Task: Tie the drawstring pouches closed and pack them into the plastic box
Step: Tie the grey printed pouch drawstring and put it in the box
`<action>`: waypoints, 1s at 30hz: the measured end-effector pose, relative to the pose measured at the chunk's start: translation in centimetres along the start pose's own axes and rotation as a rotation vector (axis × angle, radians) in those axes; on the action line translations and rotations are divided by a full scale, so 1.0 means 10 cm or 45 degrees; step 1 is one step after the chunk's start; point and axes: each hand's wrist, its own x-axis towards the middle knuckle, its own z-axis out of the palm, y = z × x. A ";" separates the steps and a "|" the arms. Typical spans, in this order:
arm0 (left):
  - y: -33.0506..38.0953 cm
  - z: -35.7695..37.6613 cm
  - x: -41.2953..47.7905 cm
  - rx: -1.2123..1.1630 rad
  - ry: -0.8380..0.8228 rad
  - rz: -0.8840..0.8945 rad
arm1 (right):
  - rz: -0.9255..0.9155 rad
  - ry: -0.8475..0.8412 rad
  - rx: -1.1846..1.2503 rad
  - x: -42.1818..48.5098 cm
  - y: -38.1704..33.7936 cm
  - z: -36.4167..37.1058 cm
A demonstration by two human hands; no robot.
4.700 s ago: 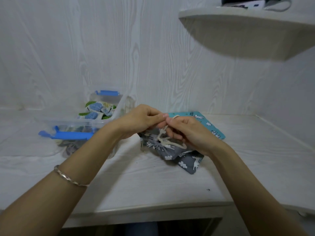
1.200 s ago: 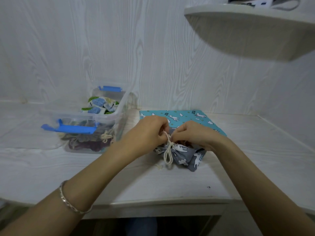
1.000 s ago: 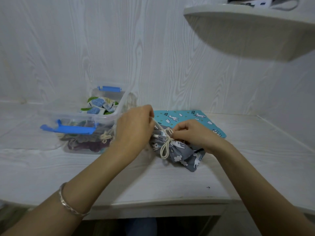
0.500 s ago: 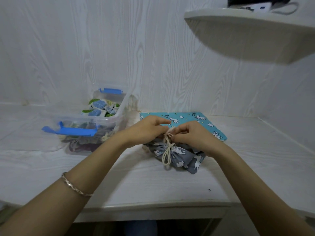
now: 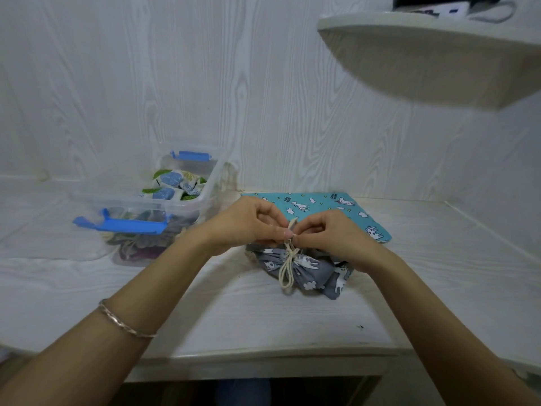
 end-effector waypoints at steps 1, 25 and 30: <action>0.00 0.02 0.00 0.022 0.019 -0.001 | -0.016 -0.009 0.012 0.00 0.00 0.00; 0.00 0.05 0.01 0.177 -0.016 0.063 | -0.064 -0.104 0.170 -0.04 0.12 0.05; 0.04 0.12 -0.03 0.705 0.097 0.314 | 0.178 -0.276 0.827 0.02 0.13 0.04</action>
